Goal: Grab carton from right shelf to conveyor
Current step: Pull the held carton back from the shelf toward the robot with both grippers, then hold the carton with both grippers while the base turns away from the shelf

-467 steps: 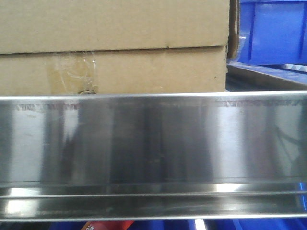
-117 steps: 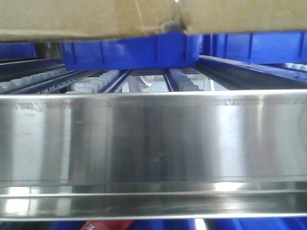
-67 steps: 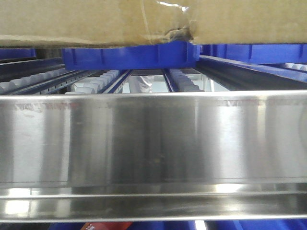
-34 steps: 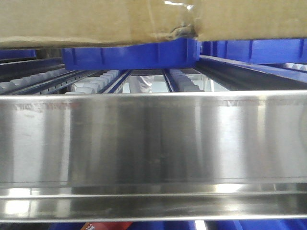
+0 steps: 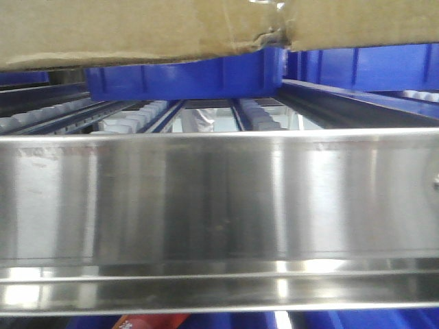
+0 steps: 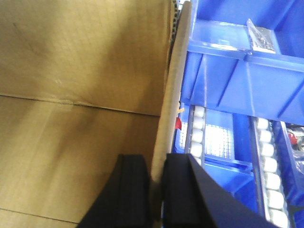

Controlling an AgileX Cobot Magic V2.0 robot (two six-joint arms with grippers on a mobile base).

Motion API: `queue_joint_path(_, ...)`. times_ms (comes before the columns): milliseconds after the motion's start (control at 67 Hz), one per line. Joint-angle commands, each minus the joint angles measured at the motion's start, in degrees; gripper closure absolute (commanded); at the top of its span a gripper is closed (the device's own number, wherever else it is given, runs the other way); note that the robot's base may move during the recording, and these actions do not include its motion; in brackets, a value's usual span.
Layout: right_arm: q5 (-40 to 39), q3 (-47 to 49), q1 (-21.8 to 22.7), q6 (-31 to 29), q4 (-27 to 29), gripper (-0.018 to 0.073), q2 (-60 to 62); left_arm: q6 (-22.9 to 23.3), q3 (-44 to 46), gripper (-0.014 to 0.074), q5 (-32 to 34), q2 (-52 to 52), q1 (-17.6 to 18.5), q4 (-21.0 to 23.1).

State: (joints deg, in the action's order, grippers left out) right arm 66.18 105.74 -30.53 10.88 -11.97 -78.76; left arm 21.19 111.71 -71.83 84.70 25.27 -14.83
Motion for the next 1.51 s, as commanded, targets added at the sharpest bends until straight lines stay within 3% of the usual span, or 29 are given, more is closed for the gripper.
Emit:
queue_joint_path(0,-3.9,0.0,0.0,-0.9,0.1,0.0627,0.6,0.0,0.3,0.0615,1.9,-0.3,0.8,2.7)
queue_joint_path(1492,-3.9,0.0,0.0,-0.9,0.1,0.0627,0.6,0.0,0.3,0.0615,1.9,-0.3,0.8,2.5)
